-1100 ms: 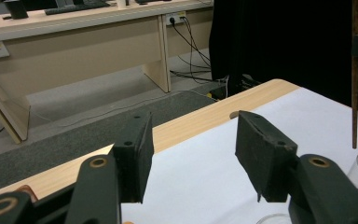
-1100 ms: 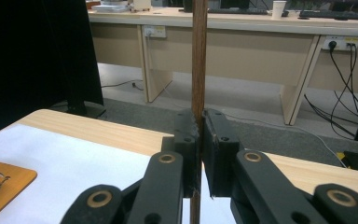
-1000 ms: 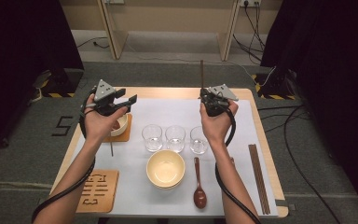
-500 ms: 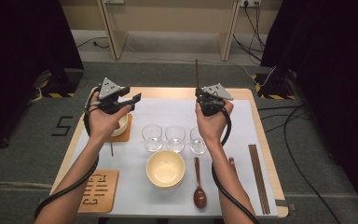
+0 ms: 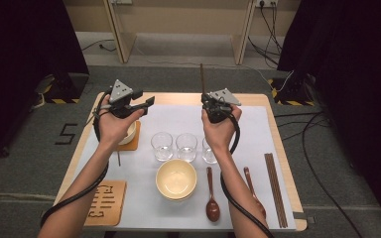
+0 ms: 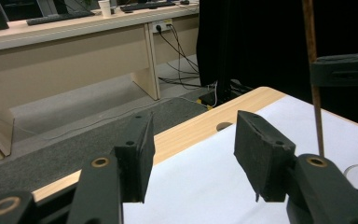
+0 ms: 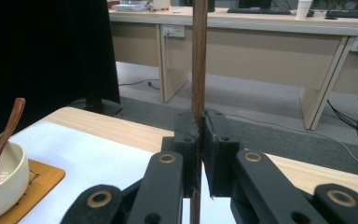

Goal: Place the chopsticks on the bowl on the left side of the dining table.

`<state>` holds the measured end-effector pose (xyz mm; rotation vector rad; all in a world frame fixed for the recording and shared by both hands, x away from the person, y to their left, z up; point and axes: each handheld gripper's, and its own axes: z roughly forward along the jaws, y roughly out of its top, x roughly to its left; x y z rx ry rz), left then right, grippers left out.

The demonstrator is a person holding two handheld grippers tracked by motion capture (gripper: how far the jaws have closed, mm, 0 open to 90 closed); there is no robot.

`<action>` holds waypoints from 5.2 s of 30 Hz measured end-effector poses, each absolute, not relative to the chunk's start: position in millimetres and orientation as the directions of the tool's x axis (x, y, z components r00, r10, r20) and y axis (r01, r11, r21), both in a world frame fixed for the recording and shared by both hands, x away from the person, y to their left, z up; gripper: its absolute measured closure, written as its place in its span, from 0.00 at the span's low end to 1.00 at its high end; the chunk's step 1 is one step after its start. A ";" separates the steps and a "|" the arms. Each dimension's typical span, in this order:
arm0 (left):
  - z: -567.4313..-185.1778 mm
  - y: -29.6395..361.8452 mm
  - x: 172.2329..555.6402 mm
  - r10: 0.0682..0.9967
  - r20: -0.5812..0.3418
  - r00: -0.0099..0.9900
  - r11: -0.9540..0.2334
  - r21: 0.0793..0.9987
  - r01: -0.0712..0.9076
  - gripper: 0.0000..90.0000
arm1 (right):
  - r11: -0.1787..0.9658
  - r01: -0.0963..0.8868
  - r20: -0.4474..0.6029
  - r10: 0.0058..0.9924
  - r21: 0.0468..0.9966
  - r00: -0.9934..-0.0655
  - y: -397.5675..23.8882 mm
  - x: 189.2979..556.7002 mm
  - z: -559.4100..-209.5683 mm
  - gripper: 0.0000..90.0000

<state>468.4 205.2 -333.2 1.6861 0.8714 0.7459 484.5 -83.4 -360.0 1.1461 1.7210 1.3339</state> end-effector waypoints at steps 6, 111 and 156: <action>-331.0 202.1 469.9 0.838 0.058 0.543 -0.184 0.966 0.181 0.53 | 0.092 0.239 0.012 0.917 0.967 -0.398 -78.9 485.1 -359.9 0.94; -328.5 124.6 511.5 0.748 -0.141 0.649 -0.036 0.967 0.250 0.89 | 0.163 0.213 -0.042 0.876 0.963 -0.480 -33.8 475.6 -375.1 0.94; -313.8 183.6 481.7 0.834 -0.040 0.550 -0.032 0.992 0.121 0.93 | 0.154 0.254 -0.039 0.913 0.955 -0.405 -106.0 446.3 -388.3 0.67</action>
